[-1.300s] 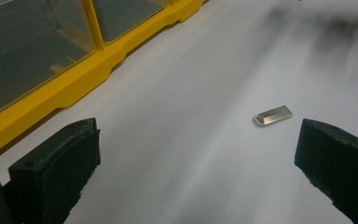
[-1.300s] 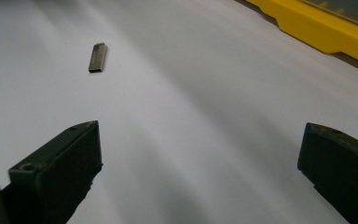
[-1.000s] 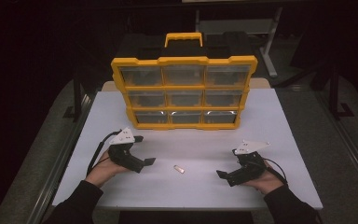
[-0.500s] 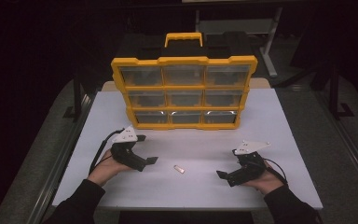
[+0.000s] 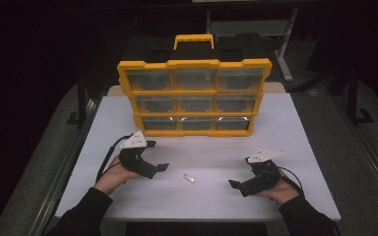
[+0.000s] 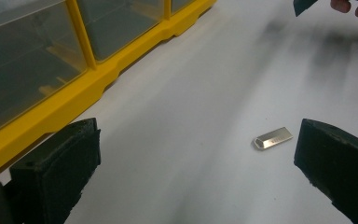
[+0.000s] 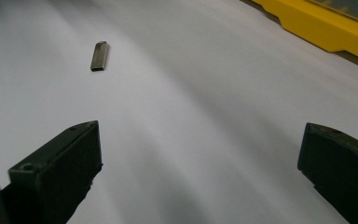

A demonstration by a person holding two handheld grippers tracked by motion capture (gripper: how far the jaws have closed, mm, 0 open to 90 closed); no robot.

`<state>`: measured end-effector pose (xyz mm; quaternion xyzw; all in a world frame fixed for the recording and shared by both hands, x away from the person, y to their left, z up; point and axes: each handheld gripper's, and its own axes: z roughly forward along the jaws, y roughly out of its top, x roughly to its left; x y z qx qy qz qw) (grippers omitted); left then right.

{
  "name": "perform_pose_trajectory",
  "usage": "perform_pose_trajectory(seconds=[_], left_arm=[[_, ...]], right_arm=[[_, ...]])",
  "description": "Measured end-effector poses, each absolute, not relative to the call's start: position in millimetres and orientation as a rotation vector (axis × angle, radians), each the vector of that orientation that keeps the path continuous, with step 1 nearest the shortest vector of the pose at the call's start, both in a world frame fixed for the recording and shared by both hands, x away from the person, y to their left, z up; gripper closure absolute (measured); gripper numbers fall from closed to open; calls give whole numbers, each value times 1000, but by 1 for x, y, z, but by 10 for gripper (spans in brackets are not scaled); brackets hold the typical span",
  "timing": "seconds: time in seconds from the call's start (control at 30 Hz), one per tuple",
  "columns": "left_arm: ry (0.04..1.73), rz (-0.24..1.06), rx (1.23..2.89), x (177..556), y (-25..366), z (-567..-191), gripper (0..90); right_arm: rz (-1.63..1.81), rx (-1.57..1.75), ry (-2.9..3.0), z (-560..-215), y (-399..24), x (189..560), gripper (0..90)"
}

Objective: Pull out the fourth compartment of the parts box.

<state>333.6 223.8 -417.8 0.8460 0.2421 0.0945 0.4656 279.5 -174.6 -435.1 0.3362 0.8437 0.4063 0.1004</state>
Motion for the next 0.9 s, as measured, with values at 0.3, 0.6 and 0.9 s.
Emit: perform_pose_trajectory(seconds=[0.3,0.6,0.9], left_arm=[[585,234,2075,335,220,-417,0],[568,237,2081,338,217,-417,0],[559,243,2079,340,212,-415,0]], right_arm=[[1200,996,2495,-435,-175,280,0],[1199,997,2496,-435,-175,280,0],[1200,996,2498,-435,-174,280,0]])
